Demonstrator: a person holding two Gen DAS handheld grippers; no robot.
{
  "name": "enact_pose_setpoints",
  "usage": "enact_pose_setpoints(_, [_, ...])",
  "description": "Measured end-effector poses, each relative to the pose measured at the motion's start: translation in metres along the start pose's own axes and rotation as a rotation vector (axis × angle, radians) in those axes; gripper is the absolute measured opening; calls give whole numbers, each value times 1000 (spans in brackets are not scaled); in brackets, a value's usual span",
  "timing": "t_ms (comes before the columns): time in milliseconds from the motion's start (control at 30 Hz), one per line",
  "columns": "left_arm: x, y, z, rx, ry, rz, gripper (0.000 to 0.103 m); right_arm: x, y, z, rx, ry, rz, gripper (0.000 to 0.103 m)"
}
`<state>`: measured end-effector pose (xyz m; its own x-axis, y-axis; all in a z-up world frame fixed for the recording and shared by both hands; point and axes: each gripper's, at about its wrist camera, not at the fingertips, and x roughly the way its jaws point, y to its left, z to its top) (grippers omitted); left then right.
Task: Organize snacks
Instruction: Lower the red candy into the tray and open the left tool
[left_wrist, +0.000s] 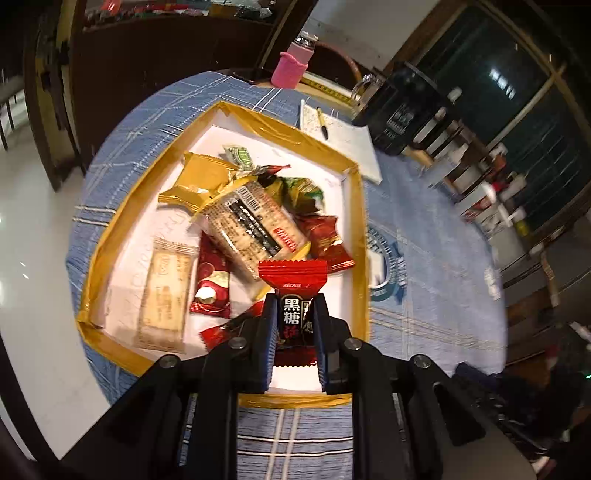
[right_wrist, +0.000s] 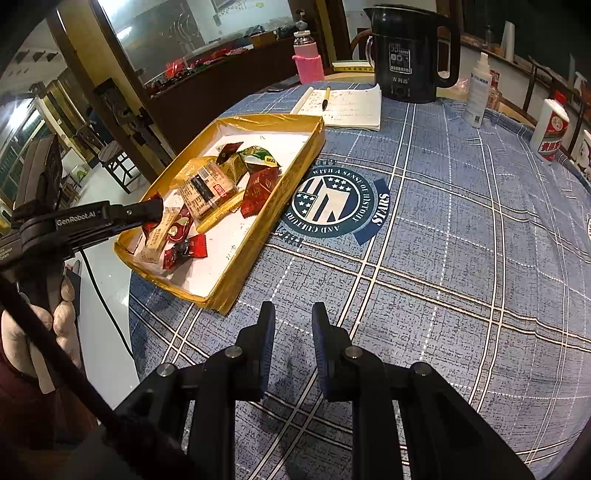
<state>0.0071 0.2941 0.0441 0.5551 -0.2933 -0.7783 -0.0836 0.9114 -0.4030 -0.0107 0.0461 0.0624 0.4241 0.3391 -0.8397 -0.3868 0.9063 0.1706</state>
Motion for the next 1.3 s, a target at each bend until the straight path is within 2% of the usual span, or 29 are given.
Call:
enact_pose_setpoints(267, [41, -41, -14, 196, 68, 206, 20, 8, 5, -1, -20, 34, 9, 19])
enact_pose_setpoints(467, [55, -43, -19, 216, 106, 282, 20, 10, 9, -5, -52, 42, 19, 19])
enact_pose_setpoints(700, [55, -43, -21, 223, 106, 311, 20, 10, 10, -7, -60, 48, 21, 20])
enact_pose_setpoints(1300, [60, -40, -26, 228, 121, 320, 20, 8, 13, -9, -60, 43, 2, 23])
